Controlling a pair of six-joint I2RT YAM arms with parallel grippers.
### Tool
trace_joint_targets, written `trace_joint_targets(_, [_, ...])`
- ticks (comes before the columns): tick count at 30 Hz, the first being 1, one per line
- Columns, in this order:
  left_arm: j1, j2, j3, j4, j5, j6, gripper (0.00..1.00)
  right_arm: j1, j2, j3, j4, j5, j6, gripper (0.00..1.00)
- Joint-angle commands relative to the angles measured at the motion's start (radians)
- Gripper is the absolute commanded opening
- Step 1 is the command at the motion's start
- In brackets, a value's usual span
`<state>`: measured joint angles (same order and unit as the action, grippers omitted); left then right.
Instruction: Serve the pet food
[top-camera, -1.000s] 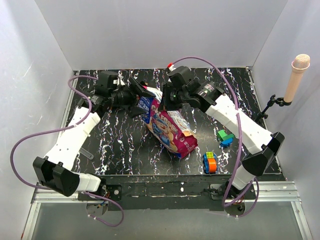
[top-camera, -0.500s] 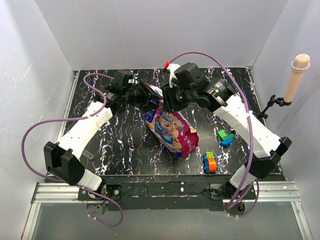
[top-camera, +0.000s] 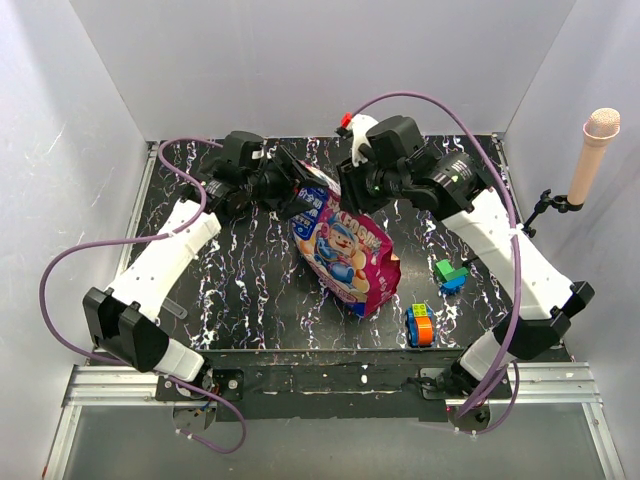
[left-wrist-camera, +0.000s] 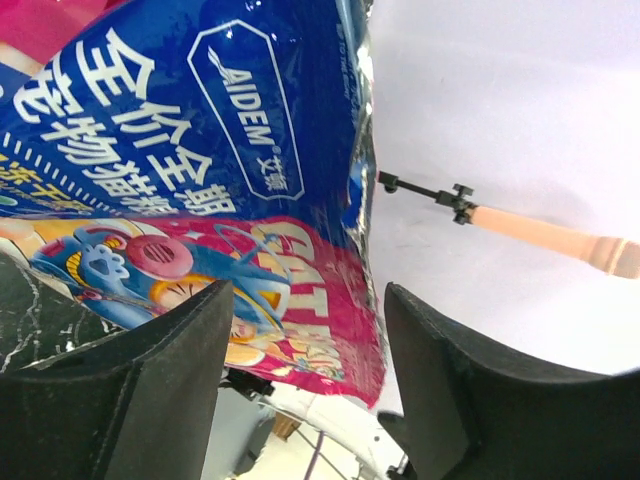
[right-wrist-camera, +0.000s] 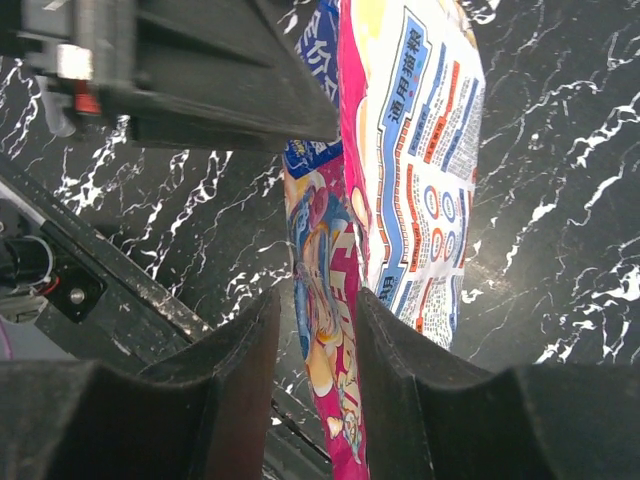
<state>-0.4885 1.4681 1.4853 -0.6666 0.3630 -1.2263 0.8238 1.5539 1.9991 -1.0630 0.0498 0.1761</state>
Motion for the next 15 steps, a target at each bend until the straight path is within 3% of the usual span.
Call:
trace_joint_targets(1, [0.001, 0.0, 0.067, -0.021, 0.016, 0.024, 0.65, -0.043, -0.046, -0.005, 0.035, -0.013, -0.01, 0.42])
trace_joint_targets(9, [-0.018, 0.032, 0.044, 0.074, 0.048, -0.052, 0.78, -0.19, -0.121, -0.193, 0.15, -0.209, 0.059, 0.47])
trace_joint_targets(15, [-0.091, 0.103, 0.076, 0.104, 0.05, -0.087, 0.65, -0.238, -0.178, -0.275, 0.208, -0.391, 0.098, 0.43])
